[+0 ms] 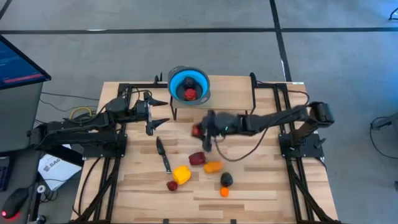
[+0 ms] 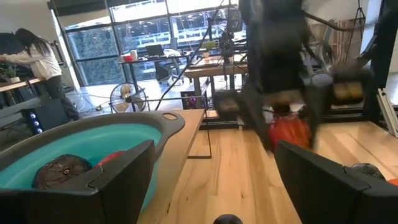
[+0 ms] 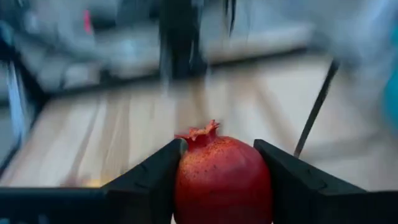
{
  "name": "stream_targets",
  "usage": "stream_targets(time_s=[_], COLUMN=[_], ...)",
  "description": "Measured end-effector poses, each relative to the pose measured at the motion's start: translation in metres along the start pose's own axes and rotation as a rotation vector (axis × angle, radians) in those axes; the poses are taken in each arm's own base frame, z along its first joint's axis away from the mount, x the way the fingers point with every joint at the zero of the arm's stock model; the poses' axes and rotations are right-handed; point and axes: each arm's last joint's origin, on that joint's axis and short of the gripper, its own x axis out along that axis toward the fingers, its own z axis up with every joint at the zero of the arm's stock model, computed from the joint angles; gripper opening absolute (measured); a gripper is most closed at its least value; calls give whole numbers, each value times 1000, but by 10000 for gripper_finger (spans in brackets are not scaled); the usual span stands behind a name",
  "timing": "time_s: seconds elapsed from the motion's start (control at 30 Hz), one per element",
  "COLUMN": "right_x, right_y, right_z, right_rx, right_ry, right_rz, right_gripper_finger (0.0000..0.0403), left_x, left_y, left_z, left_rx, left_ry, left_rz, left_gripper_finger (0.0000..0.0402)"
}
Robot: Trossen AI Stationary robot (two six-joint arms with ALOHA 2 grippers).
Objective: Pick & Place Fruit
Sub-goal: Put the top pomegranate into the blue strainer bowl on the shelf
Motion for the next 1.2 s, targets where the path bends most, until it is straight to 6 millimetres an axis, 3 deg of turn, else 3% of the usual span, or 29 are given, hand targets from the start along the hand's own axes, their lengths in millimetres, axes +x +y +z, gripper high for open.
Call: stream_targets(time_s=[0.2,0.37,0.53,0.7,0.87,1.2], right_x=[-1,15,26,20,19,18], right_y=[-51,-101,-136,-156,-168,-172], right_z=[37,47,58,66,61,57], right_rx=[-4,27,52,106,171,184], right_ry=[-328,-359,-314,-280,-248,-202], right_rz=[-105,-229,-327,-385,-407,-417], right_gripper_finger=[168,193,204,196,195,215], left_x=[0,0,0,0,0,0], left_y=[0,0,0,0,0,0], left_z=[0,0,0,0,0,0], left_rx=[0,0,-1,-5,-1,-1], left_ry=[0,1,1,1,1,0], left_rz=[0,0,0,0,0,0], left_gripper_finger=[324,324,324,324,324,324])
